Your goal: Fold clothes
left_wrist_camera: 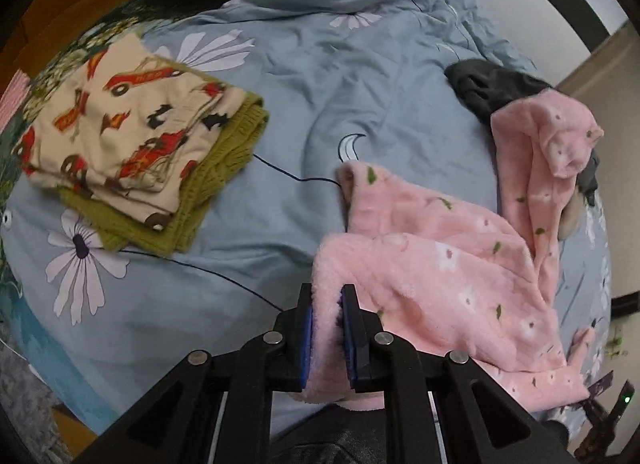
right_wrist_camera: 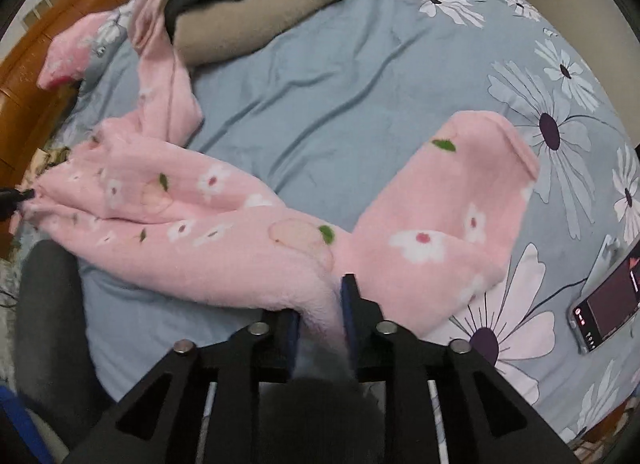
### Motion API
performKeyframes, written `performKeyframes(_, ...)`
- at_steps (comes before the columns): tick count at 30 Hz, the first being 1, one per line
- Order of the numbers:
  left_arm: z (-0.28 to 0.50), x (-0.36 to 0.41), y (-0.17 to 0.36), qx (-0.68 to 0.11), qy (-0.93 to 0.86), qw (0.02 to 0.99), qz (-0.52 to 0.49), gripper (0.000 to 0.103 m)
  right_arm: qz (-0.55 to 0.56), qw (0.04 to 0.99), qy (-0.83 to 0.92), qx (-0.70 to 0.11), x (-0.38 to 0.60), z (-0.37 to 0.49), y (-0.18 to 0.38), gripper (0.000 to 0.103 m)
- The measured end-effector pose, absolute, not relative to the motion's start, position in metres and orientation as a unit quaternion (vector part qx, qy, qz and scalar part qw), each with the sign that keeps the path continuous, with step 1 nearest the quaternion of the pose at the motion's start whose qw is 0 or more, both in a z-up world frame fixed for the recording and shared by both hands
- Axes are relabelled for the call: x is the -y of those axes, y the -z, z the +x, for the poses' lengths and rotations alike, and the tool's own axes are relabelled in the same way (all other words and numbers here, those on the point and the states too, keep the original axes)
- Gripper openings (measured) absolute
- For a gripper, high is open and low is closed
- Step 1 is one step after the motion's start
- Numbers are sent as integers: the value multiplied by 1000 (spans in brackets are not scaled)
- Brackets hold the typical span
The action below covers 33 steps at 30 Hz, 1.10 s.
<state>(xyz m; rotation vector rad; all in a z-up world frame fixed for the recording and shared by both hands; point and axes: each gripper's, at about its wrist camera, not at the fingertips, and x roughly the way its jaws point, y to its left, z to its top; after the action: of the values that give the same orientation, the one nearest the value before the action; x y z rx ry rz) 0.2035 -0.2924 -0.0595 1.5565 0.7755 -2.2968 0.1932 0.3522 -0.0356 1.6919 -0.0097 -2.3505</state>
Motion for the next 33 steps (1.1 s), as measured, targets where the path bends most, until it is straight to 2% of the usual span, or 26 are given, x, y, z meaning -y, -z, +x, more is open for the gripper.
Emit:
performKeyframes(2, 204, 291, 55, -269, 793, 132, 531, 14, 573, 126, 810, 15, -362, 196, 29, 42)
performKeyframes(3, 205, 290, 51, -267, 794, 131, 530, 14, 570, 126, 812, 25, -368, 195, 27, 46)
performKeyframes(7, 201, 288, 48, -251, 799, 133, 531, 14, 549, 101, 823, 99, -402, 190, 20, 46)
performKeyframes(12, 190, 288, 55, -246, 796, 138, 536, 14, 549, 3, 813, 195, -428, 156, 37, 46)
performKeyframes(20, 183, 282, 53, -237, 792, 144, 543, 14, 606, -101, 760, 215, -415, 86, 92, 46)
performKeyframes(22, 183, 282, 54, -237, 792, 147, 543, 14, 603, -105, 759, 222, -417, 82, 95, 29)
performKeyframes(23, 183, 282, 55, -239, 792, 147, 542, 14, 600, -106, 760, 227, -419, 81, 94, 9)
performKeyframes(26, 183, 285, 48, -244, 801, 149, 526, 14, 567, -103, 778, 250, -429, 84, 74, 7)
performKeyframes(30, 184, 292, 30, -243, 818, 155, 498, 14, 456, -83, 842, 275, -452, 95, 5, 6)
performKeyframes(33, 184, 299, 27, -234, 819, 170, 496, 14, 441, -87, 856, 257, -462, 95, -11, 6)
